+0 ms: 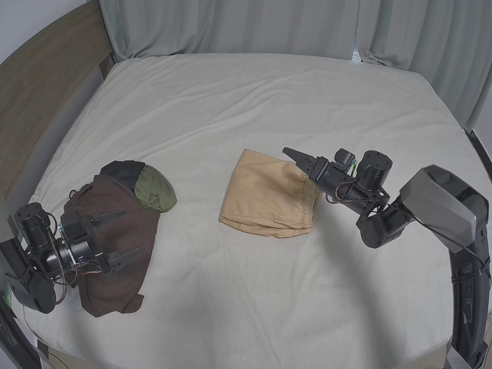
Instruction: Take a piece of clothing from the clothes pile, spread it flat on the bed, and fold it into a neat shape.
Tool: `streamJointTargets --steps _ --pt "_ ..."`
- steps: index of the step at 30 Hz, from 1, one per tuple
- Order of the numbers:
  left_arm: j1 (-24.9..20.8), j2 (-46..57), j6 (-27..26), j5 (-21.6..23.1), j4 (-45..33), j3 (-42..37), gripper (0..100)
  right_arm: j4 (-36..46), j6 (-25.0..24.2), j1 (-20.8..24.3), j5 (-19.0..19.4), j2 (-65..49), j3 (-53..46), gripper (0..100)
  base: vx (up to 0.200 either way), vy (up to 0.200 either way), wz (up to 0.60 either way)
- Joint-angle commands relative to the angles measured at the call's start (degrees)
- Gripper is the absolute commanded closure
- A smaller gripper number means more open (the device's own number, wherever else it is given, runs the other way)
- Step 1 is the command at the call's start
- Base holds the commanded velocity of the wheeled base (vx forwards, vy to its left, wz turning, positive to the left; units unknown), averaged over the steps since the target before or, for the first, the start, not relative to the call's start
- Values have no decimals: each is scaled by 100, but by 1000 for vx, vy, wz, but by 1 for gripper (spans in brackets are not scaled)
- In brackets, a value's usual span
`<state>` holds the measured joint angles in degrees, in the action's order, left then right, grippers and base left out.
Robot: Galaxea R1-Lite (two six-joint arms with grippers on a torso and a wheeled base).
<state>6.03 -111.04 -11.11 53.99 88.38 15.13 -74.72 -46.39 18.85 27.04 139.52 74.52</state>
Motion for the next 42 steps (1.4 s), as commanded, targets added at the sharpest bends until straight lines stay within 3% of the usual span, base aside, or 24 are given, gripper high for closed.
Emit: streamJointTargets --steps 1,10,23,29,33,40,42 --pt "3 -31 -6 -3 4 -10 0 124 77 -267 -6 778 476 0 0 0 0" --pt "-50 -102 -6 -12 -5 -28 0 124 490 -566 -6 1262 528 0 0 0 0" --pt "-76 -102 -6 -12 -5 -28 0 45 508 -593 3 1068 291 0 0 0 0" --pt "-94 -102 -6 -3 -5 -19 0 80 613 -540 3 -145 -298 0 0 0 0" --pt "-305 -23 3 -3 4 43 0 124 833 -399 3 -1463 -1203 0 0 0 0" --pt "-797 171 91 -3 4 -1 0 440 1554 -215 -6 -2816 -2407 0 0 0 0" --pt "-867 180 91 -3 4 16 0 678 1975 -215 -6 -3089 -2627 0 0 0 0"
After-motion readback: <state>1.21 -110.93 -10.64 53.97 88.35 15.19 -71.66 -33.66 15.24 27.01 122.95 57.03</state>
